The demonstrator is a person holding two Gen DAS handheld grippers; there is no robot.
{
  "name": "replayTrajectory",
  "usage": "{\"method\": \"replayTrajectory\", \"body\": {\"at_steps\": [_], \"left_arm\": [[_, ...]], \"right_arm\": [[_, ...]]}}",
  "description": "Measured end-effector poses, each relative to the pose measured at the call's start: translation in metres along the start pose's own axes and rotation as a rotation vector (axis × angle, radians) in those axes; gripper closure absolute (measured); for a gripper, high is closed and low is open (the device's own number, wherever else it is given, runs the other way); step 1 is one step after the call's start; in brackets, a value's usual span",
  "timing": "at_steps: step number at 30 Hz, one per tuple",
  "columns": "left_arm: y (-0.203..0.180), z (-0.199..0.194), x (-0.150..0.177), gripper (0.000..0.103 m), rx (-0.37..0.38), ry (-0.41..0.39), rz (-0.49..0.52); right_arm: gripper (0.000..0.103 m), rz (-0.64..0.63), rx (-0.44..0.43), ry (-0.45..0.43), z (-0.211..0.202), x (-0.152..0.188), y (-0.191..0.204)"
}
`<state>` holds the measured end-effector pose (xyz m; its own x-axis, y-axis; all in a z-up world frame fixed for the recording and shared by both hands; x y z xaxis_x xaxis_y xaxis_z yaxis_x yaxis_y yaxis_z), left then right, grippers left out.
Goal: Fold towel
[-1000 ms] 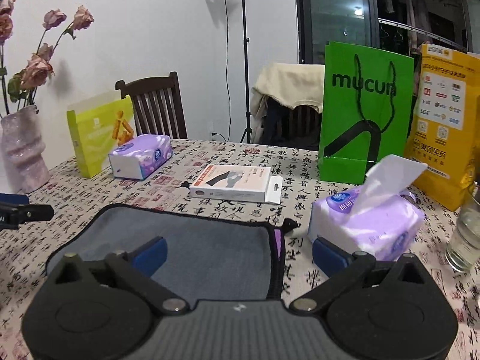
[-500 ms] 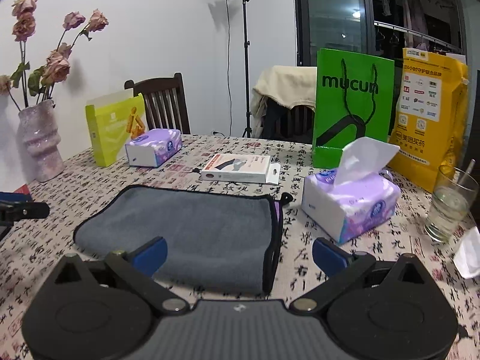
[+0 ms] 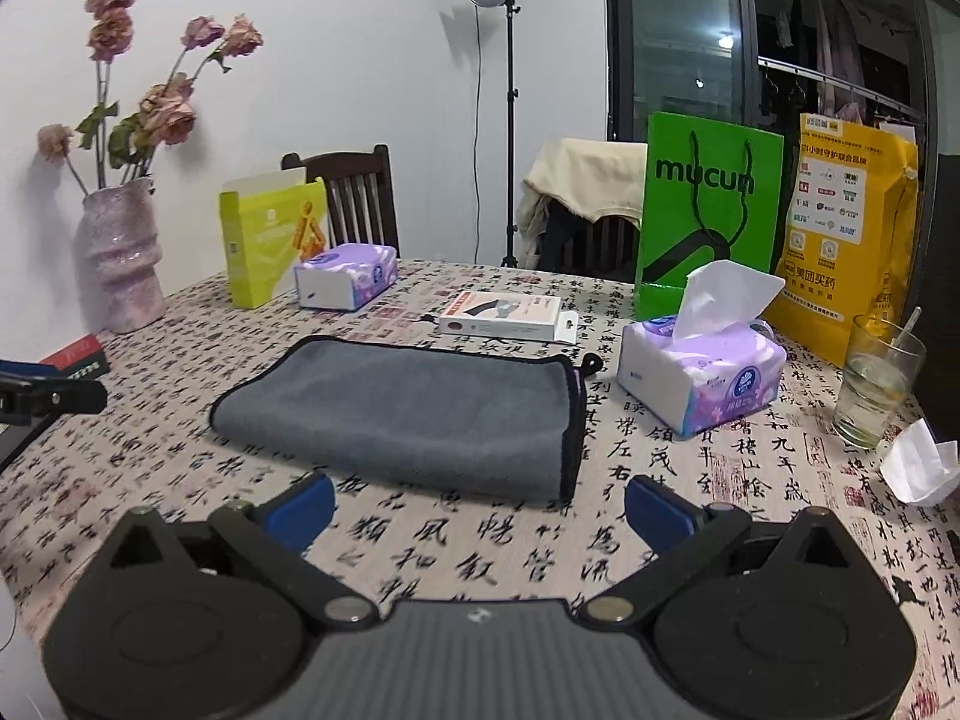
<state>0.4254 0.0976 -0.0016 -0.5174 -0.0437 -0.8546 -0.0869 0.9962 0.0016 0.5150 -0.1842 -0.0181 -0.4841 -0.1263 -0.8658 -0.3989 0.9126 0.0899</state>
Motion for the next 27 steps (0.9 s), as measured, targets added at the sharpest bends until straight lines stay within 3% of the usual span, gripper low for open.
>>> {"method": "replayTrajectory", "body": {"at_steps": [27], "left_arm": [[-0.019,-0.105,0.071,0.0,0.063,-0.072,0.008]], "right_arm": [[0.0,-0.053,-0.037,-0.06,-0.098,0.059,0.06]]}}
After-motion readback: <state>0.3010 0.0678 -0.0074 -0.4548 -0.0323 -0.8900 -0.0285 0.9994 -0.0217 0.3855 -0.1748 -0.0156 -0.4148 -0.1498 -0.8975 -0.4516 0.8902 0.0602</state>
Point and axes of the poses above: each gripper's, at about its wrist camera, not at the fingertips, and z roughly the way its jaws point, y to its left, x to its underside, the point moved 9 cm from there along z, roughly the way its jaws point, and after that the axes turned 3 degrees about z, right-handed, at the moved point
